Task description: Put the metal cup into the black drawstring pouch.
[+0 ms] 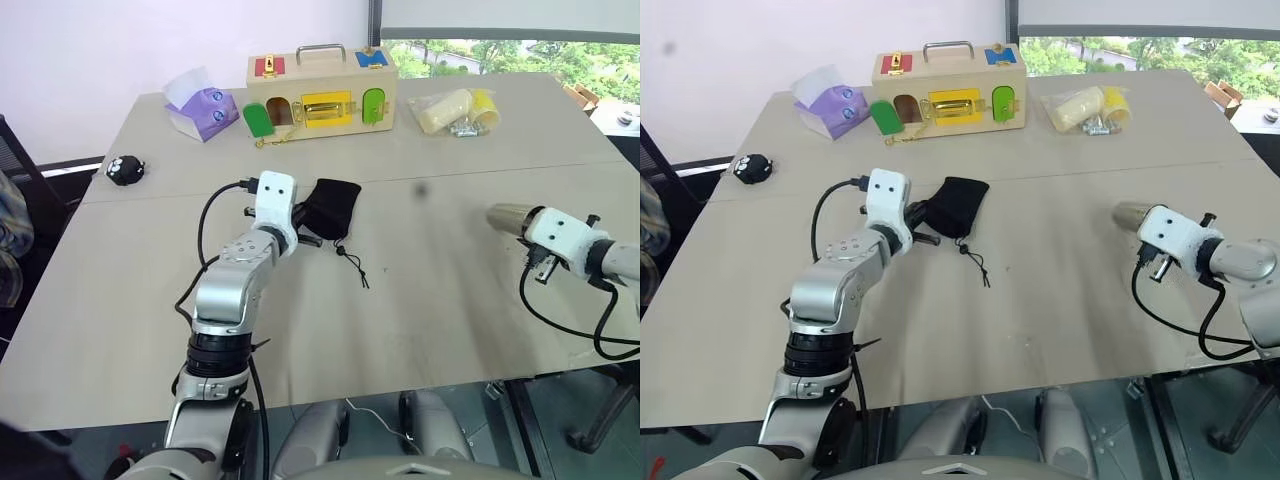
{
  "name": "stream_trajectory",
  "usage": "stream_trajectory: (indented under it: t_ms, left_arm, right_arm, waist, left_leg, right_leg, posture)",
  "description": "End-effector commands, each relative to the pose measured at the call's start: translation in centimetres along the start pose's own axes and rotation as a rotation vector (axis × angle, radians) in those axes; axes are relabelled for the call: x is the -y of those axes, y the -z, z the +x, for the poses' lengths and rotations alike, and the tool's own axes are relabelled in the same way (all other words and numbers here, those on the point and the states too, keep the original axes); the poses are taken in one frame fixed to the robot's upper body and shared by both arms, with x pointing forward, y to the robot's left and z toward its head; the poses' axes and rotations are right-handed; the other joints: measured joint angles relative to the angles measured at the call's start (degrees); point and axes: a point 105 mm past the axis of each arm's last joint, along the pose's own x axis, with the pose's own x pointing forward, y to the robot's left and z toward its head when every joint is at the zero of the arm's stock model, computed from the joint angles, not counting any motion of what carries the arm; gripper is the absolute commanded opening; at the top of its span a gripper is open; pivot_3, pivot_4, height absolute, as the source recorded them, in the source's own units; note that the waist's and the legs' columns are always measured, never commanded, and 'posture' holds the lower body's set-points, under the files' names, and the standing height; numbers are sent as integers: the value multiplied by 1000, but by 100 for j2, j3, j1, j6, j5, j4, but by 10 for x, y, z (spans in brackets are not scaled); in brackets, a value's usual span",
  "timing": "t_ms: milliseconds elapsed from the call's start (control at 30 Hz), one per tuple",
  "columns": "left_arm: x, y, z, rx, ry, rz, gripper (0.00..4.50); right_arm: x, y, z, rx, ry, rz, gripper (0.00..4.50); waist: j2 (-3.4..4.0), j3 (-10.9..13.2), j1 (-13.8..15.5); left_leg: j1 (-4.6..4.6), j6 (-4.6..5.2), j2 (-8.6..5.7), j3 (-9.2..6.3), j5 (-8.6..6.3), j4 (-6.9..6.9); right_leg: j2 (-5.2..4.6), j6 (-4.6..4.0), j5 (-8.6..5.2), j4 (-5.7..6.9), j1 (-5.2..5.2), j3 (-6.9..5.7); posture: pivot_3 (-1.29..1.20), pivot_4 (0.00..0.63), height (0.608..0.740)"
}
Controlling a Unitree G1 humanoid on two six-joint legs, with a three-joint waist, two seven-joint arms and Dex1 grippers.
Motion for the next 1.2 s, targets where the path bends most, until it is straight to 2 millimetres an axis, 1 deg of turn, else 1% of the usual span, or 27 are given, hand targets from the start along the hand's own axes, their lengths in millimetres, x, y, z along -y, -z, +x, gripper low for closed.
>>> stream_trajectory:
  t_ms: [33,133,200,367,500,633,767,833,933,1033,1200]
  left_arm:
    - [5,-23,-2,70,19,-2,0]
    - [7,-26,0,70,29,-31,0]
    - [12,-28,1,63,41,-57,0]
    - [23,-31,3,51,75,-73,0]
    - [25,-28,8,-20,69,-129,0]
    - [33,-35,9,-8,106,-141,0]
    - [38,-38,8,-14,147,-128,0]
    - [41,-39,6,-18,174,-122,0]
    - [49,-44,1,-12,248,-141,0]
    - [52,-46,-4,-10,290,-141,0]
    - [54,-46,-9,-14,326,-147,0]
  right_arm:
    - [22,-28,-9,128,116,50,27]
    - [30,-56,-16,239,140,180,27]
    - [27,-72,-20,301,114,268,27]
    - [13,-93,-26,391,32,410,27]
    - [-12,-115,-36,469,-115,433,27]
    - [-43,-136,-36,516,-226,464,27]
    - [-85,-157,-25,543,-306,492,27]
    - [-94,-163,-16,540,-296,498,27]
    - [-98,-173,-5,542,-250,512,27]
    - [-95,-183,-1,573,-206,555,27]
    - [-93,-183,8,562,-158,579,27]
  waist:
    - [0,1,4]
    - [3,3,4]
    - [3,4,13]
    - [3,4,27]
    - [3,4,31]
    - [3,4,7]
    - [3,4,6]
    - [3,4,6]
    - [3,4,10]
    - [4,4,6]
    - [4,4,2]
  left_leg:
    - [-1,0,0,-1,0,0]
    - [-5,0,1,-3,0,-1]
    - [-11,0,0,-6,0,-1]
    - [-20,1,-2,-24,-1,-3]
    - [-27,1,-5,-31,-1,-3]
    - [-26,0,-4,-34,-1,-3]
    - [-24,0,-3,-37,-1,-5]
    - [-24,0,-4,-36,-1,-5]
    - [-25,0,-10,-35,0,-3]
    - [-25,0,-9,-38,0,-3]
    - [-25,0,-8,-40,0,-5]
  right_leg:
    - [1,0,0,0,-1,-1]
    - [0,0,0,0,-4,-2]
    - [0,0,0,0,-7,-6]
    - [-3,0,0,-4,-6,-26]
    - [-6,-1,0,-6,-9,-34]
    - [-6,0,0,-6,-9,-35]
    - [-5,-1,0,-4,-9,-37]
    - [-5,0,0,-3,-11,-35]
    - [-3,0,0,-3,-11,-35]
    - [0,0,0,-3,-13,-38]
    - [16,-1,0,-2,-15,-38]
  posture:
    - [0,150,710]
    - [0,150,710]
    - [0,150,710]
    - [0,150,710]
    - [0,150,710]
    - [0,150,710]
    - [0,150,710]
    - [0,150,710]
    - [0,150,710]
    - [0,150,710]
    - [0,150,710]
